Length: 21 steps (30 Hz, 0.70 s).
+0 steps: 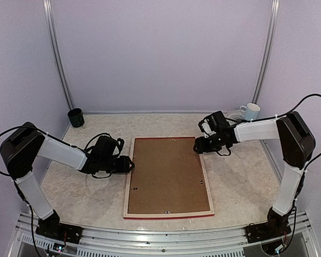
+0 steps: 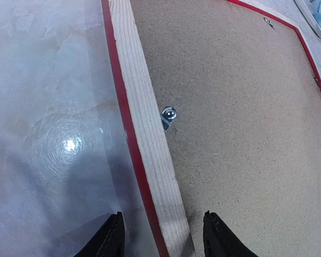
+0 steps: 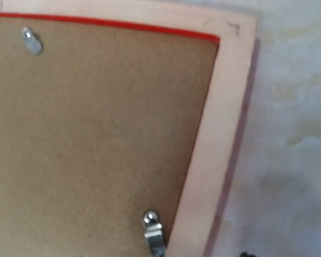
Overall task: Put the photo into the frame
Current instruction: Press the fastener onto the backboard.
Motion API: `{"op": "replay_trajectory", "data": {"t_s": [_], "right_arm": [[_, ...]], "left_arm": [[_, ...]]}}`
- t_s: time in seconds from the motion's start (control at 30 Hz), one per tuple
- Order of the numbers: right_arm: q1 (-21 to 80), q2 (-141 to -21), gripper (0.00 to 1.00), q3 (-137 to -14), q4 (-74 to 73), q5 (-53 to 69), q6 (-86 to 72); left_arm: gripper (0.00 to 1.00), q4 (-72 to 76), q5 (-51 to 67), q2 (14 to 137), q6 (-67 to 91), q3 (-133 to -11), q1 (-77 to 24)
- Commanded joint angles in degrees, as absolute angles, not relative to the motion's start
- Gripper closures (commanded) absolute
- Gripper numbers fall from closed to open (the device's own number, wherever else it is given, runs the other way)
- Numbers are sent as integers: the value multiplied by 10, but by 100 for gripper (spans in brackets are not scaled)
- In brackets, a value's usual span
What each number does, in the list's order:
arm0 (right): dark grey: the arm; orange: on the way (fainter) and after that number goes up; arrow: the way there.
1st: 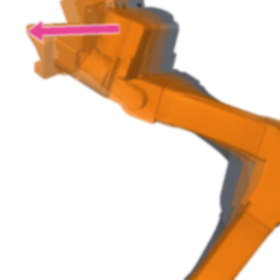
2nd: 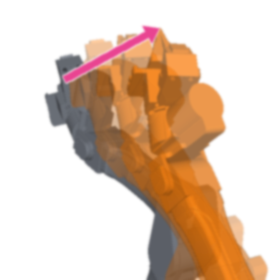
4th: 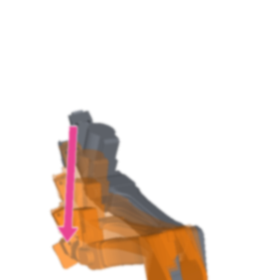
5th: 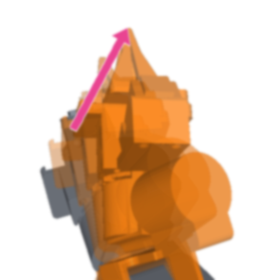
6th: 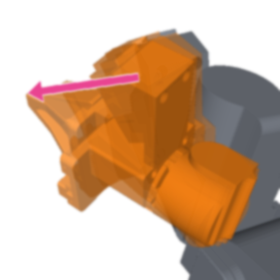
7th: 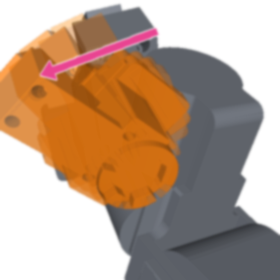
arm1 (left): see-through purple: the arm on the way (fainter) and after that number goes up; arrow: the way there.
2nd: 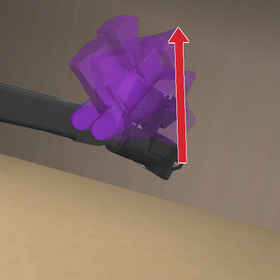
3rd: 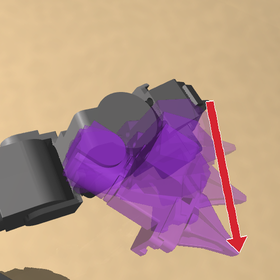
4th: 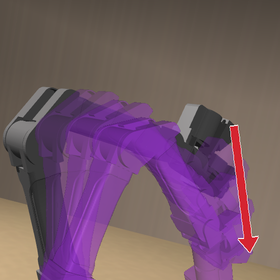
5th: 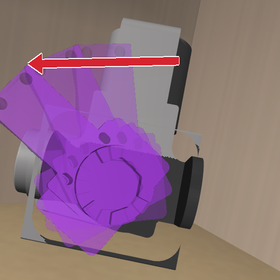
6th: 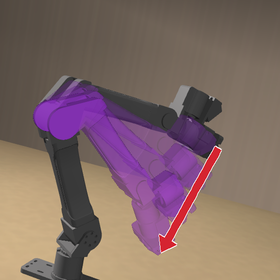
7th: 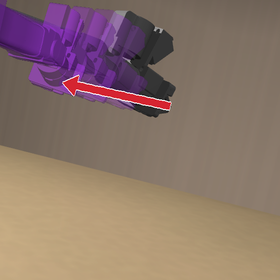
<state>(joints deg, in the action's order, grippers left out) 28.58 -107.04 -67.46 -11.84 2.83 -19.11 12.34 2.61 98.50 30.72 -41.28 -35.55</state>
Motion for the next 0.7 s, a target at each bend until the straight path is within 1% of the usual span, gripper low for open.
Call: {"op": "replay_trajectory", "data": {"t_s": [0.0,0.33,0.5,0.67], "right_arm": [[280,-1068,38,-649,-95,32,-190],[280,-1070,42,-636,-76,22,-189],[280,-1075,44,-635,-64,18,-192],[280,-1089,49,-641,-55,4,-200]], "left_arm": [[52,131,20,983,308,-398,-358],[63,167,45,1004,319,-384,-351],[65,165,44,1002,320,-384,-348],[65,165,47,1002,321,-382,-345]]}}
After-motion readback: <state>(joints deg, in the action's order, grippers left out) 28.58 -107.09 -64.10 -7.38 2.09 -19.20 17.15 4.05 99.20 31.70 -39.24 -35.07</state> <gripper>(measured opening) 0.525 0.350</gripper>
